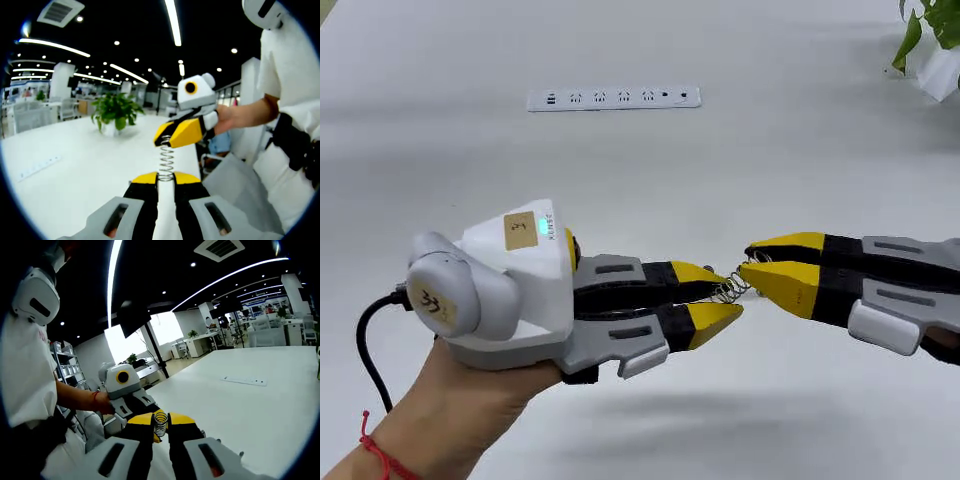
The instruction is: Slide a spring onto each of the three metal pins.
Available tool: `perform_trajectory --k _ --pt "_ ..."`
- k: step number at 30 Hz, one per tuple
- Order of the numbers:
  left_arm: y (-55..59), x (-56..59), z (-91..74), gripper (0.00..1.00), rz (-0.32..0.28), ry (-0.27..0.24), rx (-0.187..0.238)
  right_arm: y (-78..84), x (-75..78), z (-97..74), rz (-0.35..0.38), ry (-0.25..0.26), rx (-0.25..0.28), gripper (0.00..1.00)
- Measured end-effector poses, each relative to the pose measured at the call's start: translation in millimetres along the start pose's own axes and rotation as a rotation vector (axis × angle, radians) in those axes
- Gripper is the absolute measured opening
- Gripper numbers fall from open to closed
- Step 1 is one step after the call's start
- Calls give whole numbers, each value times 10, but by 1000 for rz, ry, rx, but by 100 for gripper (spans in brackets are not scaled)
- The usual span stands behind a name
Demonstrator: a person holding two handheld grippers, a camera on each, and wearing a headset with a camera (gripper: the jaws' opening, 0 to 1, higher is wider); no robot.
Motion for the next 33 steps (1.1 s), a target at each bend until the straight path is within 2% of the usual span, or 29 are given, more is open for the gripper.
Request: perform_trajectory --k 17,33 --pt "31 7 51 11 33 8 -48 -80 -37 59 -153 -71 -145 12" --pt "73 12 55 11 30 11 -57 -90 -25 105 -259 -115 -226 12"
Point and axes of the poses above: the centre of the closed fingertips' face, and the gripper's own axes: z roughly forward along the fingers, x roughly to its right, y roughly out of its underside, the point moved 8 cm from there along -z, roughly backward along the fingers, and after that the axes turned 9 degrees about -z, right-handed, at the moved point
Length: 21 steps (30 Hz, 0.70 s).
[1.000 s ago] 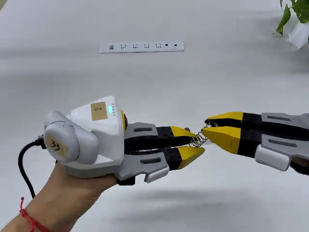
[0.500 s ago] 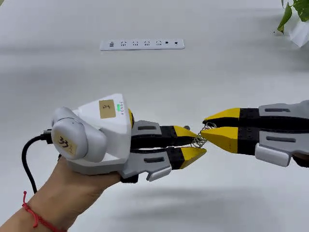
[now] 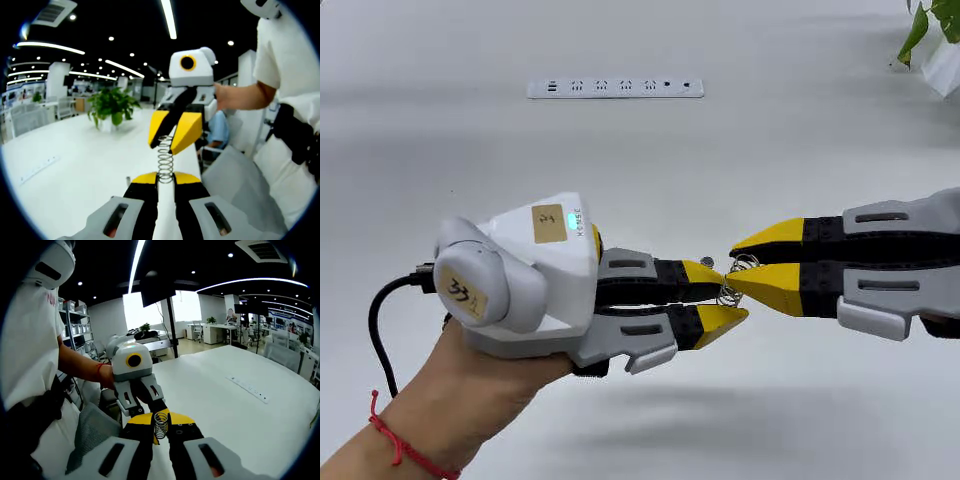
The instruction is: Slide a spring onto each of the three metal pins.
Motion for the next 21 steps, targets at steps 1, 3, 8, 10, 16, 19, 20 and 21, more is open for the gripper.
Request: perform_trajectory --k 1,3,8,10,16,19,20,21 --pt "3 0 -1 11 0 -1 0 -6 -5 9 -5 -2 -5 12" --pt "7 0 -5 11 -1 -1 1 -9 -7 14 -6 -4 -10 12" --pt "13 1 -13 10 -7 -1 6 -3 9 6 -4 -7 -18 12" --pt "16 3 -12 10 -11 1 11 -7 0 -1 -8 -24 -32 14" --pt "41 12 13 10 -4 6 0 -84 84 -89 -144 -124 -199 21" --pt "45 7 30 10 2 7 -3 -149 128 -68 -214 -193 -268 22" --pt "47 5 34 10 4 7 -4 -164 143 -50 -235 -216 -292 22" --pt "51 1 40 10 4 7 -6 -170 150 -23 -261 -248 -323 22"
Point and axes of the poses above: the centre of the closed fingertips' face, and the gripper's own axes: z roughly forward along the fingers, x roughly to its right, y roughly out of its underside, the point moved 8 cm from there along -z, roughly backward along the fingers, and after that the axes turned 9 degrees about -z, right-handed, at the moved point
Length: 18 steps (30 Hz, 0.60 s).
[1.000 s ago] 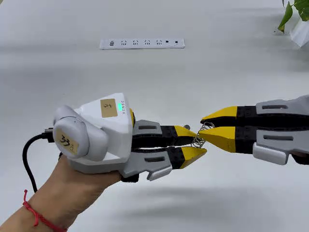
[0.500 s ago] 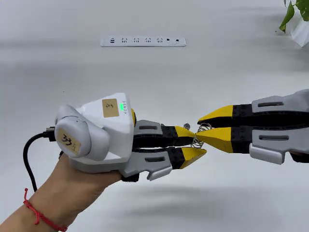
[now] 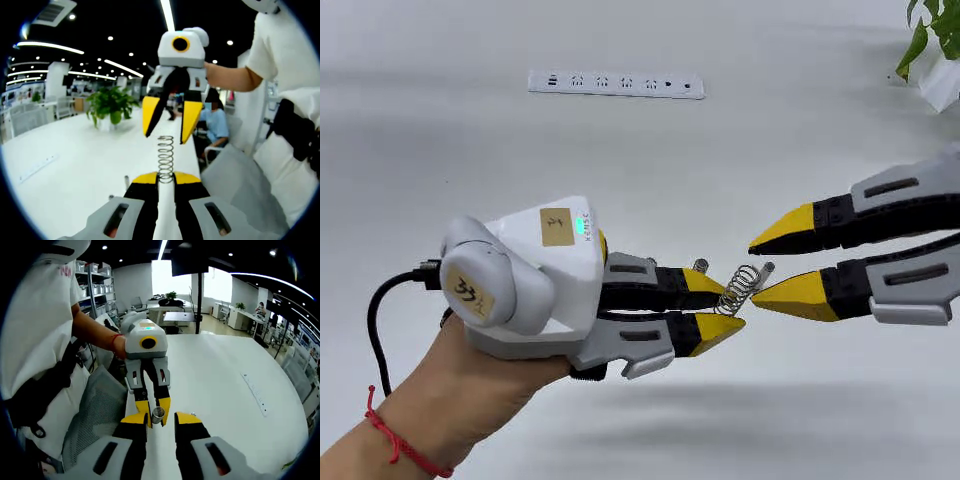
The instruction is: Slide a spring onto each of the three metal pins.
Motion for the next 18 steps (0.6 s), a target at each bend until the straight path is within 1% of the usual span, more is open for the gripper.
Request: perform_trajectory --k 2,3,6,10,15,18 --pt "12 -6 7 10 4 -1 -7 -30 14 41 -47 -45 -39 23" --pt "21 -10 11 10 8 -2 -13 -48 19 70 -72 -79 -70 23" --pt "30 -15 20 10 12 -1 -18 -78 47 150 -145 -133 -140 23" --pt "40 -20 39 10 12 2 -17 -89 78 214 -218 -204 -224 22" --pt "41 -29 57 10 9 5 -15 -117 87 266 -255 -261 -271 19" --pt "36 -36 69 10 9 8 -14 -102 92 289 -275 -287 -298 18"
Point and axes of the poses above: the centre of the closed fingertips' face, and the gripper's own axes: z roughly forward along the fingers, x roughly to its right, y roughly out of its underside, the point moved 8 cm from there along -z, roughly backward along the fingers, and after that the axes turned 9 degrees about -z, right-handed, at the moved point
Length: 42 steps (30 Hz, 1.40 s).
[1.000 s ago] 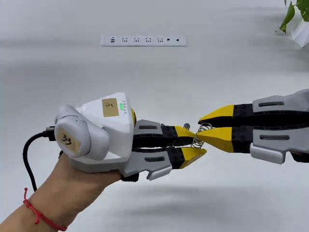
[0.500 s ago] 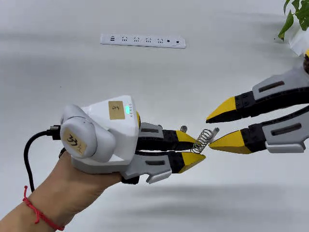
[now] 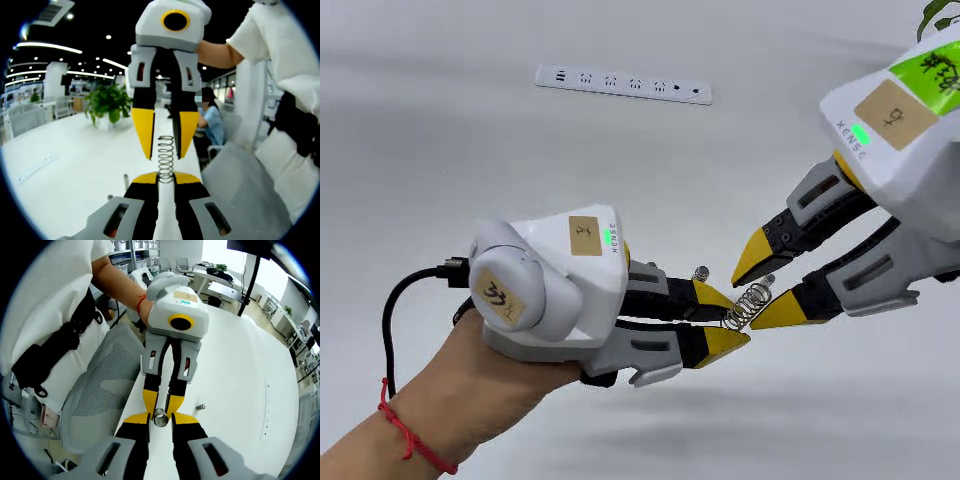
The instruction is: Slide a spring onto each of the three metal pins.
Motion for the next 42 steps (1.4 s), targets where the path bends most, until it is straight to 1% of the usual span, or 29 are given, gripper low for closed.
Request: perform_trajectory --k 2,9,20,37,42 --pt "-2 -5 8 10 -1 2 1 -2 -3 19 -17 -12 -16 17" --pt "2 -3 21 10 -4 7 3 2 -6 46 -36 -31 -32 13" --pt "13 9 23 10 -2 11 6 -10 -20 55 -45 -45 -46 12" --pt "28 5 24 11 -2 12 4 6 -21 73 -16 -42 -44 12" --pt "26 -13 13 14 -6 0 8 16 -21 65 -7 -36 -40 12"
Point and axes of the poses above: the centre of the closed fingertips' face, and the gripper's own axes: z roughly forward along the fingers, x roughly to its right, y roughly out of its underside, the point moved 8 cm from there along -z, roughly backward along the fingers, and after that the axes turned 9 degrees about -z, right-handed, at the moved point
